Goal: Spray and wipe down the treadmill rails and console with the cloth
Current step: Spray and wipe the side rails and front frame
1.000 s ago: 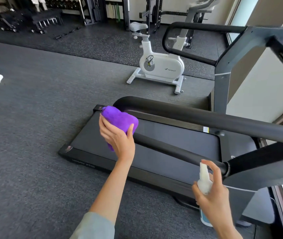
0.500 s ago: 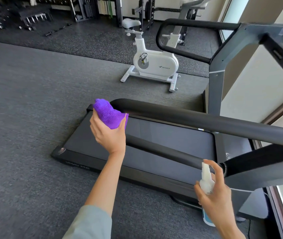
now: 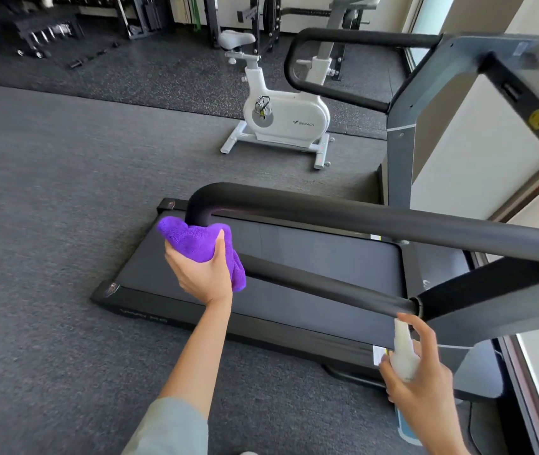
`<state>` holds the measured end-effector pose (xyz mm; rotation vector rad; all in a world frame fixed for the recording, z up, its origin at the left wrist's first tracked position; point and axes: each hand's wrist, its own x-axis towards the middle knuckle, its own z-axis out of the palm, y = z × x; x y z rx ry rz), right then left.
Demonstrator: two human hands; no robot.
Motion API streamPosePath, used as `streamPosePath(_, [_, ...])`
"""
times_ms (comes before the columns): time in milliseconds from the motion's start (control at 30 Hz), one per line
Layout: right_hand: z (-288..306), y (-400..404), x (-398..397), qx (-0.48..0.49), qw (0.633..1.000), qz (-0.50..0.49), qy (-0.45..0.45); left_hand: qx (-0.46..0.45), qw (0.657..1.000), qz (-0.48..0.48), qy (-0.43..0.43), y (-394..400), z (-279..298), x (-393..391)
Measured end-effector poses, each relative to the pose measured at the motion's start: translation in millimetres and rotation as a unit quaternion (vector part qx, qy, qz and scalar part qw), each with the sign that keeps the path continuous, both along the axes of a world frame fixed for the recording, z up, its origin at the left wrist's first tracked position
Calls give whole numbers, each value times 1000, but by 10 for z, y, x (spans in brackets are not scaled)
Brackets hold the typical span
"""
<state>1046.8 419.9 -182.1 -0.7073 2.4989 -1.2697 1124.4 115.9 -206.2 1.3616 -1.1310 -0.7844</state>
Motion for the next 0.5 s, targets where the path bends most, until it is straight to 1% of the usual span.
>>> streamPosePath(67, [1, -7, 1, 2, 1000, 5, 0, -69, 997, -21, -29, -46, 124, 29])
streamPosePath(167, [-8, -58, -45, -8, 1000, 9, 6, -183, 979, -21, -92, -150, 344, -25])
streamPosePath(233, [-6, -138, -63, -24, 999, 15, 15, -216, 970, -8, -112, -197, 373, -46])
streamPosePath(300, [-5, -233, -80, -27, 999, 23, 23, -197, 975, -1, -107, -240, 333, -67])
streamPosePath(400, [25, -379, -97, -23, 999, 36, 24, -135, 986, 22, -97, -268, 204, -82])
streamPosePath(433, [37, -415, -102, -30, 998, 39, 28, -104, 991, 27, -83, -251, 160, -84])
streamPosePath(500, [57, -448, -102, -47, 997, 45, 39, -13, 999, 25, -31, -189, 67, -72])
